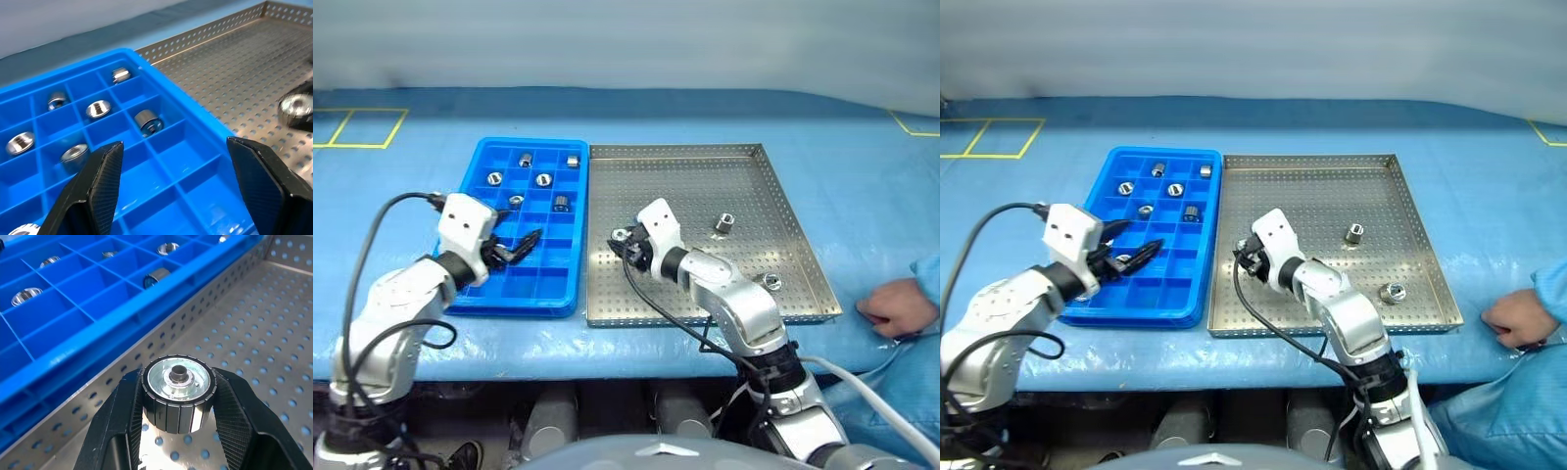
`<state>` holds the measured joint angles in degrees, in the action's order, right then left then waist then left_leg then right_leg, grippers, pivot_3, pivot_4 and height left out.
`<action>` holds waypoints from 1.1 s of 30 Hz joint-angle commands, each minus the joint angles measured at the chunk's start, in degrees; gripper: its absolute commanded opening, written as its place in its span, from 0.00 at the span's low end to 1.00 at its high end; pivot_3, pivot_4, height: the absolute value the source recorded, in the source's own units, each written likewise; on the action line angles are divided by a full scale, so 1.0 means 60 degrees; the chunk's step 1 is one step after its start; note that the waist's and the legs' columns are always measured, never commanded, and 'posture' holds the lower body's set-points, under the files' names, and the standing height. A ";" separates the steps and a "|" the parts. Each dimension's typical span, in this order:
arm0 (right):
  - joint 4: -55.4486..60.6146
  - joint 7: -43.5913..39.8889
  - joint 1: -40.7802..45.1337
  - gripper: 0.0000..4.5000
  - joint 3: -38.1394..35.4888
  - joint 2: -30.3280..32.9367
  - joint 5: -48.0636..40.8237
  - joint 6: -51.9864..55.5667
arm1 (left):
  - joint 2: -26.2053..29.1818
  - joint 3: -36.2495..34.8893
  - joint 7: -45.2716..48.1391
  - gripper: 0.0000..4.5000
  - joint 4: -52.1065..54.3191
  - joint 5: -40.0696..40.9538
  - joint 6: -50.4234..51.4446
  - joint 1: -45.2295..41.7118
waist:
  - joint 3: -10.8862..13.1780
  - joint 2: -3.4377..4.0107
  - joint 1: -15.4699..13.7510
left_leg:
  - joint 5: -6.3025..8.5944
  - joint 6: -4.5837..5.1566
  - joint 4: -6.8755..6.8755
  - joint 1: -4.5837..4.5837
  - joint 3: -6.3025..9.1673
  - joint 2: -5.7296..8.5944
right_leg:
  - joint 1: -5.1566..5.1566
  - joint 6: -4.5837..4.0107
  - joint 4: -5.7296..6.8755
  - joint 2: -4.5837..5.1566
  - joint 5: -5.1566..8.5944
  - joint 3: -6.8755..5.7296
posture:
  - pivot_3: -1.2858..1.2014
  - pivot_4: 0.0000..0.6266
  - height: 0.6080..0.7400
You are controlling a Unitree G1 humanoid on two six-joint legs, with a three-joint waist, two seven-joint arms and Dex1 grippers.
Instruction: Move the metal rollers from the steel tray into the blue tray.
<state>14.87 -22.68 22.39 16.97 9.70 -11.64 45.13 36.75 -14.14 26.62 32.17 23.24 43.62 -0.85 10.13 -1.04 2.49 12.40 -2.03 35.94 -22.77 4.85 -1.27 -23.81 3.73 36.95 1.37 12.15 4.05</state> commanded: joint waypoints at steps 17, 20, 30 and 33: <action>-0.6227 -0.1765 0.3866 0.38 0.1093 -0.2090 0.1003 -0.3640 | -0.0820 -0.0340 -0.0785 0.82 0.1945 0.0077 0.0299 0.2206 | 0.0002 -0.0001 -0.0691 | -0.0005 -0.0011 -0.0023 0.0002 0.0016 0.0000 | 0.0002 -0.0024 -0.0007 0.0003 0.0005 -0.0026 | 0.63 0.24 1.00; -0.7165 -0.1772 0.4249 0.38 0.0932 -0.2287 0.1151 -0.4096 | -0.0945 -0.0183 -0.0864 0.82 0.1938 0.0053 0.0271 0.2180 | 0.0002 0.0001 -0.0757 | -0.0006 -0.0012 -0.0027 0.0003 0.0018 0.0000 | 0.0001 -0.0028 -0.0005 0.0002 0.0007 -0.0030 | 0.63 0.24 1.00; -0.9491 -0.1499 0.5282 0.46 0.0016 -0.2689 0.1377 -0.4903 | -0.1132 0.0537 -0.1083 0.82 0.1812 -0.0028 0.0280 0.1905 | 0.0003 0.0002 -0.0791 | -0.0008 -0.0016 -0.0035 0.0006 0.0018 0.0000 | 0.0000 -0.0031 -0.0005 0.0002 0.0008 -0.0032 | 0.63 0.24 1.00; -0.9256 -0.1376 0.5223 0.67 -0.0214 -0.2700 0.1380 -0.5143 | -0.1165 0.0697 -0.1067 0.82 0.1736 -0.0013 0.0282 0.1788 | 0.0003 0.0002 -0.0792 | -0.0008 -0.0016 -0.0042 0.0007 0.0019 0.0000 | -0.0001 -0.0032 -0.0005 0.0002 0.0008 -0.0033 | 0.63 0.24 1.00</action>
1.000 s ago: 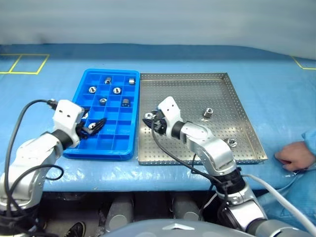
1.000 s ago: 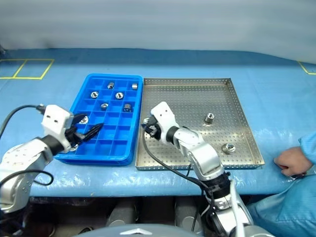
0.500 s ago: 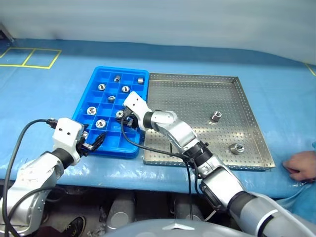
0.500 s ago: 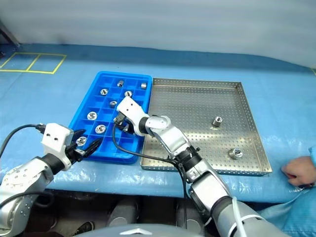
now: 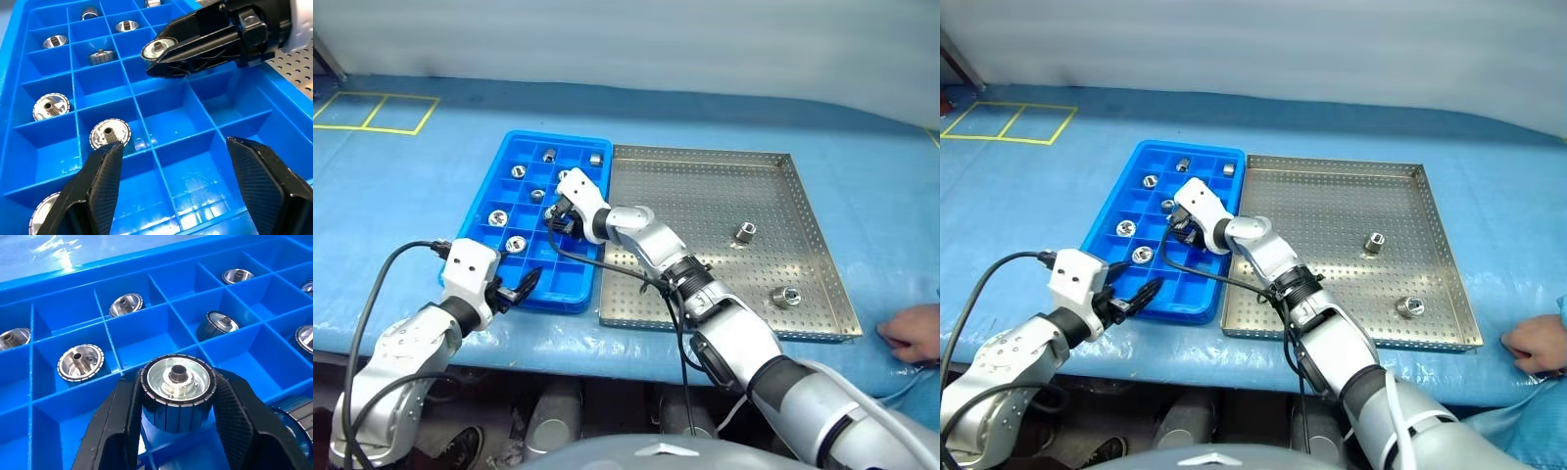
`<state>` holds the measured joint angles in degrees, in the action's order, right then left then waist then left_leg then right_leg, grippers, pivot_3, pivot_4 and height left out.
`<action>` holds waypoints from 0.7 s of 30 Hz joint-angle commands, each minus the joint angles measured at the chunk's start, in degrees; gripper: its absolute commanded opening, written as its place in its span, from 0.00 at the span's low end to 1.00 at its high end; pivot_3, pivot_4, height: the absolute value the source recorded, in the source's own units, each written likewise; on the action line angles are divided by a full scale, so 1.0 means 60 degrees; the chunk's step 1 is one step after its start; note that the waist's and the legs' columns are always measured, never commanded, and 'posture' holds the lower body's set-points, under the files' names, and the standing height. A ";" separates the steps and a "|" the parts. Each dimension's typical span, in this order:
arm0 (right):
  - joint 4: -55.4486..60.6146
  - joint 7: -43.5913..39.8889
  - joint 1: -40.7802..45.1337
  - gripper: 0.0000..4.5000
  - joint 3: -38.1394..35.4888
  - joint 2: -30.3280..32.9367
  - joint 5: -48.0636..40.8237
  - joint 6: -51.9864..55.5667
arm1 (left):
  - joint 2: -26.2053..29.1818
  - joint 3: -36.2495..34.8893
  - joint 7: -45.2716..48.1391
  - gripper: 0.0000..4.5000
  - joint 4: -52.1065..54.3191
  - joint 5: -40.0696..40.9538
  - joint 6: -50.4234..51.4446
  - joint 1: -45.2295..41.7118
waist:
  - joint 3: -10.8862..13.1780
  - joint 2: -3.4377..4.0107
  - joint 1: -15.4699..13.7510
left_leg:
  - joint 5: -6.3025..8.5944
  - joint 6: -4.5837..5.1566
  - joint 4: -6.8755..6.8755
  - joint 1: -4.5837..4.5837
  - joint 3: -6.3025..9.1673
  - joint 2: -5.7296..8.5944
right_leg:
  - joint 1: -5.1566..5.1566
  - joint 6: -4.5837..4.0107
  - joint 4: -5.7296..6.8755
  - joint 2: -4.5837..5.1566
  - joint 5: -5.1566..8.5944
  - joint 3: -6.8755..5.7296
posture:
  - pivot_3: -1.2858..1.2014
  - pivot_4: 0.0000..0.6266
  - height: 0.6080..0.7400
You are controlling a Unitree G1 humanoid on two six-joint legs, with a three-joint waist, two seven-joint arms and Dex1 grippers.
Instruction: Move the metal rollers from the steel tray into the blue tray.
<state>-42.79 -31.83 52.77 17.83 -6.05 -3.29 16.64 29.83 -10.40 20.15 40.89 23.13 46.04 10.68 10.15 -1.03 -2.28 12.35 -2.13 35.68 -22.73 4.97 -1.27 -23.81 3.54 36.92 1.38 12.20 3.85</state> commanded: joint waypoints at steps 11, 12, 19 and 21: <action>0.6815 0.1615 -0.2748 0.73 -0.1224 0.1445 0.0402 0.1773 | -0.0949 0.1125 0.0060 0.82 -0.0353 0.0164 -0.0559 -0.1898 | -0.0001 0.0000 -0.0047 | -0.0002 -0.0004 0.0007 -0.0017 0.0010 0.0011 | 0.0001 0.0009 -0.0009 0.0009 -0.0004 -0.0001 | 0.58 0.24 1.00; 0.7306 0.1960 -0.3066 0.73 -0.1344 0.1757 0.0703 0.2140 | -0.1010 0.1297 0.0139 0.82 -0.0436 0.0141 -0.0635 -0.2067 | -0.0001 0.0000 -0.0040 | -0.0003 -0.0005 0.0010 -0.0021 0.0010 0.0014 | 0.0002 0.0007 -0.0012 0.0011 -0.0003 -0.0001 | 0.57 0.24 1.00; 0.8604 0.3481 -0.4454 0.73 -0.2260 0.2921 0.1642 0.3671 | -0.1280 0.2163 0.0539 0.82 -0.1381 0.0004 -0.0982 -0.2916 | -0.0002 0.0003 0.0481 | -0.0003 -0.0004 0.0037 -0.0013 -0.0004 0.0013 | 0.0003 0.0009 0.0002 0.0010 -0.0004 0.0012 | 0.53 0.24 1.00; 0.8445 0.3800 -0.4600 0.73 -0.2453 0.2950 0.1740 0.3774 | -0.1340 0.2402 0.0684 0.82 -0.1584 -0.0025 -0.1103 -0.3167 | -0.0002 0.0004 0.0630 | -0.0003 -0.0004 0.0036 -0.0009 -0.0006 0.0009 | 0.0004 0.0009 0.0006 0.0006 -0.0004 0.0015 | 0.53 0.24 1.00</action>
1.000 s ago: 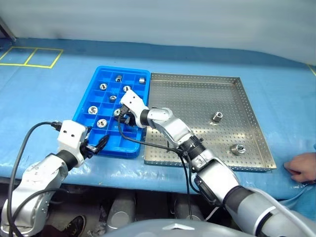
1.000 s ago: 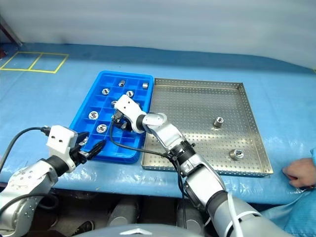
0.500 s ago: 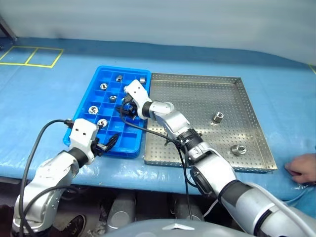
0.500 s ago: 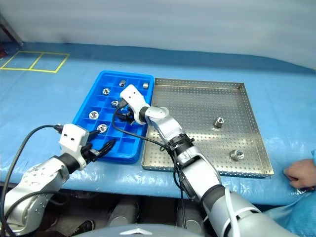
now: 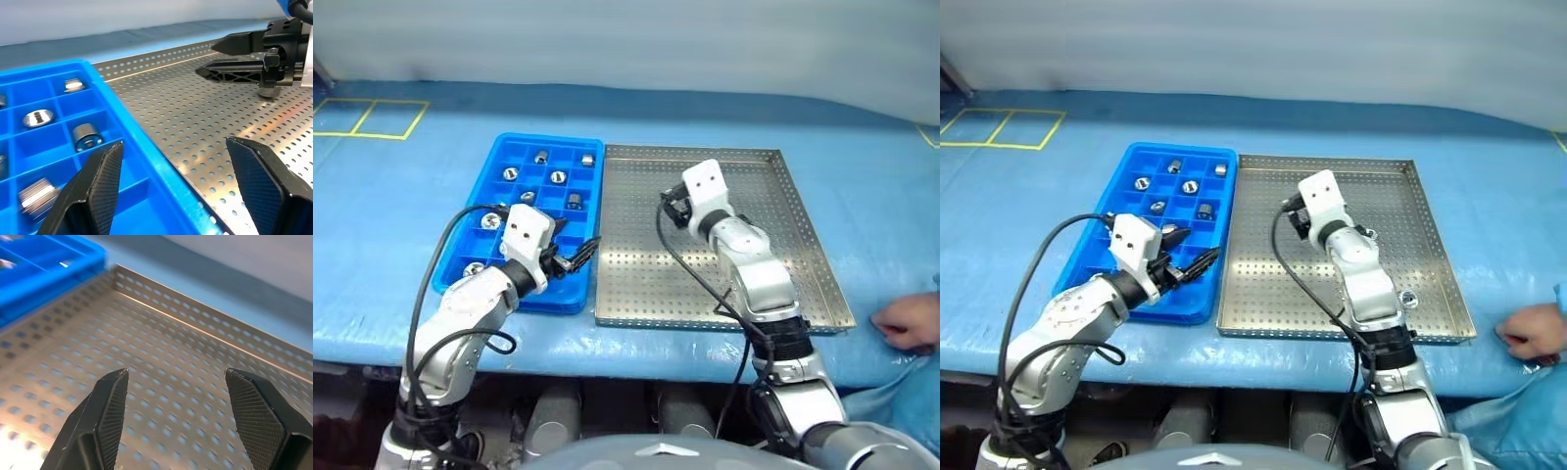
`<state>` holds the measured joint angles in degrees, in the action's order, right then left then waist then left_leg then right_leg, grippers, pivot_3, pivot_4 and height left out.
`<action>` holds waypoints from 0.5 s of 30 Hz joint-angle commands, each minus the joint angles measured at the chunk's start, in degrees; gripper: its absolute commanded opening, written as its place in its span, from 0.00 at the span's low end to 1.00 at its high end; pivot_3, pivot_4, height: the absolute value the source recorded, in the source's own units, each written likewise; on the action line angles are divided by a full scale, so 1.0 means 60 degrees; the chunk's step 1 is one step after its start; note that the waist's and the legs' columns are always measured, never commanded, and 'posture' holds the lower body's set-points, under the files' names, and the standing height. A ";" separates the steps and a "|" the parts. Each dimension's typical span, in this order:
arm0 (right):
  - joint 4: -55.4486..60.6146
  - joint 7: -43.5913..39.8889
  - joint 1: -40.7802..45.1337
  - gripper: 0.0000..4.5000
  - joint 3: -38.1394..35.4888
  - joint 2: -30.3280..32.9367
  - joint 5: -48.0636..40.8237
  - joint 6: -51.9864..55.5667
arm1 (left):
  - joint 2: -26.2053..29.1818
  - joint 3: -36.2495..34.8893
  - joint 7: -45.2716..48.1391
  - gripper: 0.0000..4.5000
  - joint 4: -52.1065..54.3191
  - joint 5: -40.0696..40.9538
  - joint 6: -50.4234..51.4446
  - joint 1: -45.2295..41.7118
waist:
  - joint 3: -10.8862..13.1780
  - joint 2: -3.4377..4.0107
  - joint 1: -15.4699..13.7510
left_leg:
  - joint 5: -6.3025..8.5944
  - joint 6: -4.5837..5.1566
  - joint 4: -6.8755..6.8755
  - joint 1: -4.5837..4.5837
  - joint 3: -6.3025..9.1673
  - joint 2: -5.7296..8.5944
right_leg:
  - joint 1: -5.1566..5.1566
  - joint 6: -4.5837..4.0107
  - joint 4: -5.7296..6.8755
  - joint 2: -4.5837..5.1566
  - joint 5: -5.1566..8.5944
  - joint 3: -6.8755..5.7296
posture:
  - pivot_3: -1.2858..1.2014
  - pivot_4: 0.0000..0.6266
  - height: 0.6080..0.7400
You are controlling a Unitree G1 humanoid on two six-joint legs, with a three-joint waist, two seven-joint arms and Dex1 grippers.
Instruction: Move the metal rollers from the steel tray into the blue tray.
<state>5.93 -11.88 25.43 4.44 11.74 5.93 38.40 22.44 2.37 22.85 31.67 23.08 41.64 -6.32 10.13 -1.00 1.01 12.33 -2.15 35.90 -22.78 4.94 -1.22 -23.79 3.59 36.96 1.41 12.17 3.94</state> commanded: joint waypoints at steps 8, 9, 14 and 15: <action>-0.1511 0.1942 -0.0181 0.73 -0.1409 -0.0082 0.0178 -0.0593 | -0.0445 0.0783 0.0462 0.82 -0.0367 -0.0070 -0.0629 -0.0843 | 0.0000 0.0000 0.0190 | 0.0001 0.0003 0.0007 -0.0008 -0.0003 0.0008 | 0.0007 0.0046 -0.0011 0.0002 -0.0027 0.0016 | 0.53 0.24 1.00; -0.1657 0.2031 -0.0158 0.73 -0.1490 -0.0068 0.0160 -0.0654 | -0.0438 0.0791 0.0473 0.82 -0.0356 -0.0078 -0.0641 -0.0815 | 0.0000 0.0000 0.0191 | 0.0001 0.0003 0.0009 -0.0010 -0.0003 0.0008 | 0.0007 0.0046 -0.0012 0.0002 -0.0027 0.0017 | 0.53 0.24 1.00; -0.2173 0.2357 -0.0138 0.73 -0.1773 -0.0044 0.0093 -0.0815 | -0.0371 0.0767 0.0489 0.82 -0.0344 -0.0113 -0.0655 -0.0723 | 0.0000 0.0001 0.0212 | 0.0001 0.0003 0.0007 -0.0007 -0.0003 0.0006 | 0.0005 0.0046 -0.0009 -0.0002 -0.0027 0.0018 | 0.53 0.24 1.00; -0.2187 0.2383 -0.0143 0.73 -0.1806 -0.0050 0.0064 -0.0849 | -0.0361 0.0759 0.0488 0.82 -0.0340 -0.0119 -0.0657 -0.0710 | 0.0000 0.0001 0.0210 | 0.0001 0.0003 0.0007 -0.0006 -0.0003 0.0005 | 0.0006 0.0046 -0.0007 -0.0003 -0.0027 0.0018 | 0.53 0.24 1.00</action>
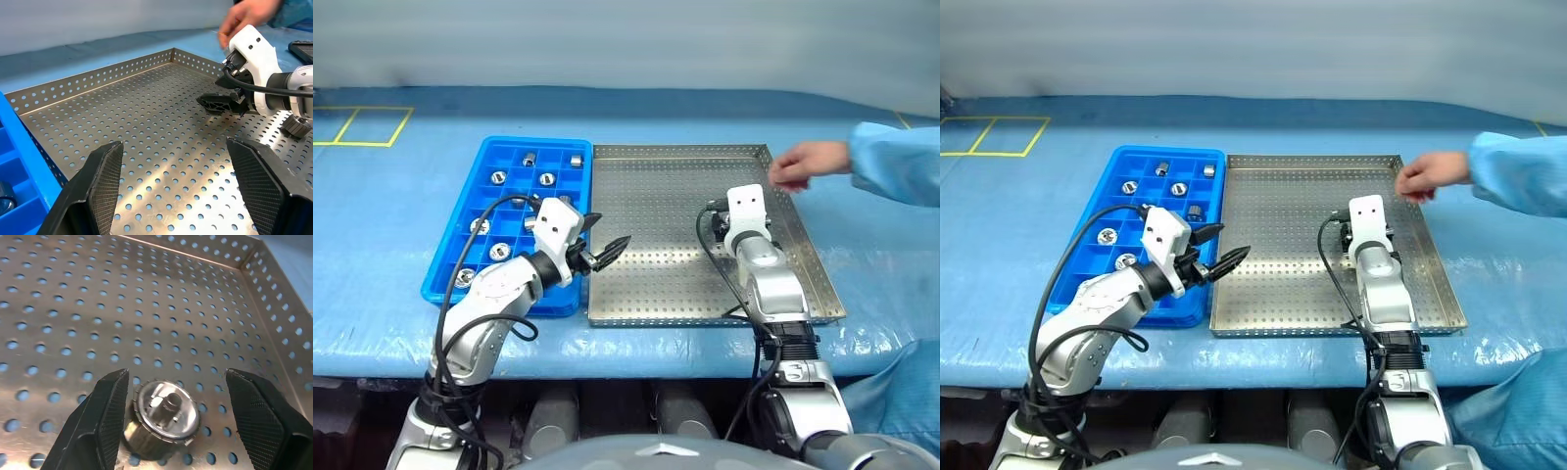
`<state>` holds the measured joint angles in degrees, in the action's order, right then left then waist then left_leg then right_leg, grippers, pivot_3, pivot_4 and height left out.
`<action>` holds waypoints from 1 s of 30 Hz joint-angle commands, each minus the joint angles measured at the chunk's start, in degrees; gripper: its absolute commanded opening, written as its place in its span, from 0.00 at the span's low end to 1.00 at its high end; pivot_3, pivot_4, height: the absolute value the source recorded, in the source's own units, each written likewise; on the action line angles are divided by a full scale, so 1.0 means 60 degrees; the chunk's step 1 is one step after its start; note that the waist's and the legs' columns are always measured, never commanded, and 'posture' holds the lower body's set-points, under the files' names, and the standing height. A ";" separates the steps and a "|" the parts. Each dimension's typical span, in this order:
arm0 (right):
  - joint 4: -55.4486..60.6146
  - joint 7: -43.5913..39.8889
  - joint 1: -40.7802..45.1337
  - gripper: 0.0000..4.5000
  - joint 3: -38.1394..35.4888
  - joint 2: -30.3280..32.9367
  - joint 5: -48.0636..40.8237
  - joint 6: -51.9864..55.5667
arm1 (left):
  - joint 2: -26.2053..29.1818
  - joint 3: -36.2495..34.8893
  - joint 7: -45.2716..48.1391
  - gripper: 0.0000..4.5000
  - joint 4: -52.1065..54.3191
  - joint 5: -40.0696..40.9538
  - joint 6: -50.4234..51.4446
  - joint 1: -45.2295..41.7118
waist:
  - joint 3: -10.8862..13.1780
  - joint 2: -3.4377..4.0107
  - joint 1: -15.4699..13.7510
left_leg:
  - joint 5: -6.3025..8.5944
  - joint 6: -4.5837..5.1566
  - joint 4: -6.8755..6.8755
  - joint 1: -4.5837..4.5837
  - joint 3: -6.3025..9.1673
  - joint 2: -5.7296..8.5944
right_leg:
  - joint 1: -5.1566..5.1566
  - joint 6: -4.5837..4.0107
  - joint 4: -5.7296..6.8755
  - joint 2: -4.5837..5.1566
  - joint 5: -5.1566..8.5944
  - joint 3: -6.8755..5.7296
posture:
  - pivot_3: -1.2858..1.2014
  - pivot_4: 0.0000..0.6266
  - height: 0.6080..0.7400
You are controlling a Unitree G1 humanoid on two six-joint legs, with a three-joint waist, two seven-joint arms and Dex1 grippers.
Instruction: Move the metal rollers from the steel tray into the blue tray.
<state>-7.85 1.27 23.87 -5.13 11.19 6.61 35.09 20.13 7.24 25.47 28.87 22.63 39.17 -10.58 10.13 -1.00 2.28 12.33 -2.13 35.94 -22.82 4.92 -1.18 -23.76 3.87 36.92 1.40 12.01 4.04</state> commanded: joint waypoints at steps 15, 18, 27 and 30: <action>0.0205 0.0232 0.0090 0.73 -0.0377 -0.0032 -0.0401 -0.0259 | 0.0054 -0.0055 -0.0004 0.82 -0.0028 -0.0139 -0.0348 0.0007 | 0.0000 0.0001 -0.0018 | 0.0000 0.0000 0.0001 -0.0001 0.0000 0.0001 | 0.0002 -0.0001 -0.0003 0.0001 0.0001 0.0001 | 0.53 0.24 1.00; 0.0220 0.0248 0.0069 0.73 -0.0365 -0.0020 -0.0432 -0.0249 | 0.0052 -0.0040 -0.0001 0.82 -0.0045 -0.0138 -0.0358 0.0005 | 0.0000 0.0001 -0.0016 | 0.0000 0.0000 0.0001 -0.0001 0.0000 0.0001 | 0.0001 -0.0002 -0.0003 0.0001 0.0001 0.0001 | 0.53 0.24 1.00; 0.0184 0.0253 0.0031 0.73 -0.0329 -0.0012 -0.0471 -0.0229 | 0.0004 -0.0045 0.0001 0.82 -0.0076 -0.0256 -0.0346 -0.0009 | 0.0000 0.0001 -0.0016 | 0.0000 0.0000 0.0001 -0.0001 0.0000 0.0001 | 0.0001 -0.0002 -0.0003 0.0001 0.0001 0.0001 | 0.53 0.24 1.00; 0.0171 0.0249 0.0034 0.73 -0.0319 -0.0017 -0.0476 -0.0235 | 0.0021 -0.0050 0.0037 0.82 -0.0074 -0.0278 -0.0377 -0.0011 | 0.0000 0.0001 -0.0016 | 0.0000 0.0000 0.0001 -0.0001 0.0000 0.0001 | 0.0001 -0.0002 -0.0003 0.0001 0.0002 0.0001 | 0.53 0.24 1.00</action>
<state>-8.25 2.47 23.86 -6.51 10.98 4.03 34.26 20.38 7.25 25.37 27.42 20.92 38.28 -10.04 10.13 -0.99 2.19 12.33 -2.13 35.95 -22.82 4.92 -1.18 -23.75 3.85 36.90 1.40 12.02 4.05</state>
